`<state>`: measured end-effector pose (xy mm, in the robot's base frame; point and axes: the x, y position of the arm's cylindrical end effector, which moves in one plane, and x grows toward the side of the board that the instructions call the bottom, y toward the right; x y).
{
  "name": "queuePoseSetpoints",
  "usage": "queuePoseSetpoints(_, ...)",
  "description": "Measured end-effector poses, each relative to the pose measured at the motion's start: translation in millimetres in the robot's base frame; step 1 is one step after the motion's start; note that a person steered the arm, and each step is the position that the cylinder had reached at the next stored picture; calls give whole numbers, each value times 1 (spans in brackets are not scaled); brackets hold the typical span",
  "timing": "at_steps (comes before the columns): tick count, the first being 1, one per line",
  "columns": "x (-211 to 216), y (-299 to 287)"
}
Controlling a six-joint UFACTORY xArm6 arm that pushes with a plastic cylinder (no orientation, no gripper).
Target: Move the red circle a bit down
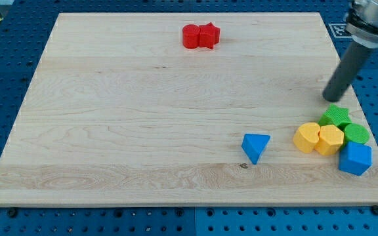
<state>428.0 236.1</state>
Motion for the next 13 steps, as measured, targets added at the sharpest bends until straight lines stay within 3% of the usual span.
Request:
queuePoseSetpoints(1,-42,-47)
queuePoseSetpoints(3,-165,-135)
queuePoseSetpoints(4,-194,-181)
queuePoseSetpoints(9,-183,-255)
queuePoseSetpoints(13,-137,-223)
